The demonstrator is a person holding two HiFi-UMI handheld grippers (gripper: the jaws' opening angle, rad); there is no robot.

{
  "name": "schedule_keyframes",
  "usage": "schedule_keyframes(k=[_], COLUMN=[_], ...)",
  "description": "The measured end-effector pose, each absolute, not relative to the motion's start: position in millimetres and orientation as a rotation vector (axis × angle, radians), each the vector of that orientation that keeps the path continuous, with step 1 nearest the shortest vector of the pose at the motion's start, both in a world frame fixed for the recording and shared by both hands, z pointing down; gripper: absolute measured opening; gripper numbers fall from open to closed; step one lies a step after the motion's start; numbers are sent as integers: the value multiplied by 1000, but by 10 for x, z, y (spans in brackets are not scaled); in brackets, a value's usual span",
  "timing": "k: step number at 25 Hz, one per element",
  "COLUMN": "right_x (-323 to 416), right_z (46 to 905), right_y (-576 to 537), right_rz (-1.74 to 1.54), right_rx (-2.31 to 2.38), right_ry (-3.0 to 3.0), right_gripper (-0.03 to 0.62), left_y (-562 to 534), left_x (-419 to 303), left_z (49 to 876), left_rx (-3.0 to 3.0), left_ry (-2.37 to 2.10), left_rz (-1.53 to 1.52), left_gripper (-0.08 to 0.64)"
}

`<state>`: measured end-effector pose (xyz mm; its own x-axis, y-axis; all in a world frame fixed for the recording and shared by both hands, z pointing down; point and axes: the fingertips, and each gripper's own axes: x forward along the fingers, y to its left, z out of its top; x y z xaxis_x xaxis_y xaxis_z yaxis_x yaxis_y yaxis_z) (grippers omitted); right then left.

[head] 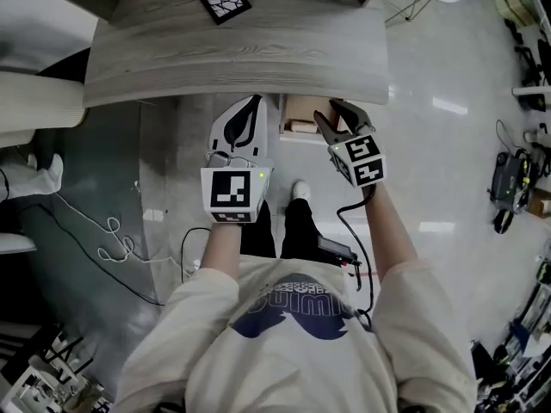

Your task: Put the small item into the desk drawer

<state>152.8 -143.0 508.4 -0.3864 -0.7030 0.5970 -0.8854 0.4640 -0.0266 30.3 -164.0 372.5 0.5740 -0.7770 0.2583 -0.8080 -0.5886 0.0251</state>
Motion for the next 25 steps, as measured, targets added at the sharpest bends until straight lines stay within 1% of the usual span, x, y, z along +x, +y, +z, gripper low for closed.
schedule_keyframes(k=[7, 14, 20, 25], right_x=[1646, 1708, 1782, 1775], right_z=[4029, 3120, 2476, 2045], right_y=[-1382, -1245, -1118, -1016], right_rz=[344, 192, -9, -169], right_rx=[1600, 1829, 2031, 2117], right_ry=[-2268, -2305, -2279, -2279], right_gripper=[135, 77, 40, 31], left_y=[-1590, -1538, -1476, -1425], left_x=[406, 606, 672, 640], left_z=[3188, 2481, 2006, 1709], left_rx=[2735, 2906, 2999, 3049], left_ry=[-1340, -1301, -1287, -1292], left_rz=[223, 63, -86, -183], left_gripper=[8, 8, 8, 8])
